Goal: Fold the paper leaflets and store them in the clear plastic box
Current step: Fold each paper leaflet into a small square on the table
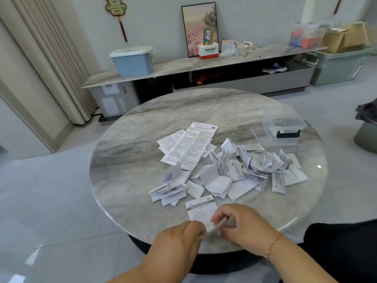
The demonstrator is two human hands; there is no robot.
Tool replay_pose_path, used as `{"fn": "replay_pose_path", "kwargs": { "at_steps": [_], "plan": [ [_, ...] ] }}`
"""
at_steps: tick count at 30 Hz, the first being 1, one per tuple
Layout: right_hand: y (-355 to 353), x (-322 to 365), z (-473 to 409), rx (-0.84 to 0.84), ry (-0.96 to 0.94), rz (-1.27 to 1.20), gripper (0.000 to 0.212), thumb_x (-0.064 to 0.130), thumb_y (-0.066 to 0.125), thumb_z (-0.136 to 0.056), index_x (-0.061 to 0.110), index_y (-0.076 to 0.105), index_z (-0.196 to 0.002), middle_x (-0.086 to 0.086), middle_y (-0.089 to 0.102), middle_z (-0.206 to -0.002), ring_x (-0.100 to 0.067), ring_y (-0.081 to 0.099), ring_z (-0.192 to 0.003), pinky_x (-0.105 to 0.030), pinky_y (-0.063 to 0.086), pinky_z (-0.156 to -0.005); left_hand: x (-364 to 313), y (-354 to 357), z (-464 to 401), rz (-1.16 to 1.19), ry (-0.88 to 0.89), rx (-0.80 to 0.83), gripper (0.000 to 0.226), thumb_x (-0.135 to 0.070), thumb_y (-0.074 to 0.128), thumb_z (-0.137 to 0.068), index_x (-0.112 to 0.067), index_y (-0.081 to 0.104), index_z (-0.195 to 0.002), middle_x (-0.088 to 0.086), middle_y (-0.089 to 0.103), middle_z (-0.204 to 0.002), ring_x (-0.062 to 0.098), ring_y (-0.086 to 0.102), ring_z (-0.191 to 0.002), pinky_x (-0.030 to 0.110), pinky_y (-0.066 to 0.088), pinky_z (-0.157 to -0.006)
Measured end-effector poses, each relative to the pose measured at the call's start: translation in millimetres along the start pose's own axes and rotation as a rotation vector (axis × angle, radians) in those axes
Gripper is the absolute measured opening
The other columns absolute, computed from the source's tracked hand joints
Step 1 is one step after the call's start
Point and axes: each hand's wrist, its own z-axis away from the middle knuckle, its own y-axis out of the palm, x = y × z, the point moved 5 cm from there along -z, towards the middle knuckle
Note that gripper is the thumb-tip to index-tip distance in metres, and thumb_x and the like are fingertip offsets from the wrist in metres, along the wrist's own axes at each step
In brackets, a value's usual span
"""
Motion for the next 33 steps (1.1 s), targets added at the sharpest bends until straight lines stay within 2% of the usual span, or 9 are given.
{"fn": "replay_pose_path", "kwargs": {
  "at_steps": [3,7,9,12,15,19,25,29,33],
  "plan": [
    [11.1,-14.1,0.4,0.035,0.106,0.021,0.009,0.027,0.066,-0.076,0.025,0.058,-0.080,0.005,0.066,-0.081,-0.007,0.061,-0.077,-0.023,0.048,-0.072,9.1,3.8,1.4,0.317,-0.341,0.094,0.003,-0.031,0.050,-0.093,-0.034,0.051,-0.093,-0.011,0.060,-0.076,0.007,0.055,-0.066,0.022,0.047,-0.064],
    [12.1,-19.3,-3.7,-0.121,0.181,0.000,0.023,0.030,0.067,-0.080,0.033,0.050,-0.096,0.006,0.056,-0.067,-0.002,0.052,-0.065,-0.015,0.040,-0.064,27.1,-0.7,5.9,0.429,-0.554,-0.209,0.025,-0.025,0.061,-0.089,-0.041,0.048,-0.102,-0.018,0.058,-0.094,0.000,0.059,-0.084,0.022,0.049,-0.080],
    [12.5,-19.4,-7.0,-0.192,0.212,-0.036,0.042,0.027,0.066,-0.082,0.035,0.044,-0.117,0.005,0.058,-0.072,-0.004,0.054,-0.068,-0.014,0.040,-0.064,24.3,-5.0,8.1,0.229,-0.411,-0.320,0.025,-0.027,0.059,-0.088,-0.028,0.053,-0.112,-0.019,0.052,-0.105,0.001,0.052,-0.096,0.018,0.042,-0.085],
    [17.6,-14.5,-15.0,-0.202,0.187,0.038,0.062,0.029,0.064,-0.084,0.034,0.029,-0.135,0.005,0.061,-0.087,-0.010,0.056,-0.076,-0.020,0.042,-0.069,7.8,12.3,10.8,0.014,-0.112,-0.141,0.041,-0.036,0.053,-0.076,-0.024,0.051,-0.115,-0.005,0.059,-0.113,0.007,0.048,-0.108,0.019,0.043,-0.091],
    [19.6,-9.0,-17.3,-0.172,0.151,0.151,0.063,0.028,0.063,-0.084,0.029,0.030,-0.137,0.008,0.057,-0.104,-0.011,0.055,-0.095,-0.019,0.038,-0.078,6.7,38.8,13.0,-0.035,-0.068,0.040,0.066,-0.054,0.054,-0.065,-0.021,0.048,-0.122,-0.001,0.060,-0.123,0.011,0.051,-0.115,0.028,0.048,-0.094],
    [25.5,-17.9,-11.8,0.050,0.234,0.026,0.048,0.026,0.067,-0.081,0.025,0.049,-0.125,0.016,0.046,-0.075,-0.001,0.050,-0.070,-0.013,0.041,-0.068,9.7,51.7,18.1,-0.083,0.009,0.100,0.068,-0.053,0.060,-0.057,-0.024,0.049,-0.118,-0.004,0.062,-0.119,0.011,0.057,-0.105,0.023,0.049,-0.087],
    [-0.2,-5.9,4.1,0.022,0.114,0.175,0.049,0.057,0.070,-0.060,0.040,0.052,-0.103,0.020,0.041,-0.093,0.001,0.044,-0.088,-0.015,0.038,-0.077,12.9,43.4,25.1,0.011,0.147,-0.084,0.026,-0.022,0.056,-0.078,-0.024,0.053,-0.104,-0.011,0.061,-0.098,0.006,0.050,-0.086,0.014,0.038,-0.080],
    [3.7,4.4,10.0,0.122,0.012,0.036,0.042,0.038,0.077,-0.064,0.038,0.053,-0.098,0.015,0.058,-0.101,0.002,0.053,-0.093,-0.010,0.042,-0.080,15.2,35.9,13.9,0.247,-0.205,-0.068,0.018,-0.027,0.055,-0.088,-0.033,0.058,-0.104,-0.020,0.056,-0.087,0.000,0.050,-0.079,0.005,0.035,-0.072],
    [8.3,-13.2,-0.8,-0.092,0.110,0.031,0.030,0.021,0.069,-0.078,0.038,0.051,-0.095,0.010,0.059,-0.080,0.000,0.054,-0.071,-0.010,0.041,-0.069,24.8,38.0,5.3,0.298,-0.421,-0.080,0.031,-0.024,0.062,-0.089,-0.030,0.053,-0.118,-0.023,0.046,-0.092,-0.003,0.050,-0.078,0.004,0.035,-0.073]
  ]
}}
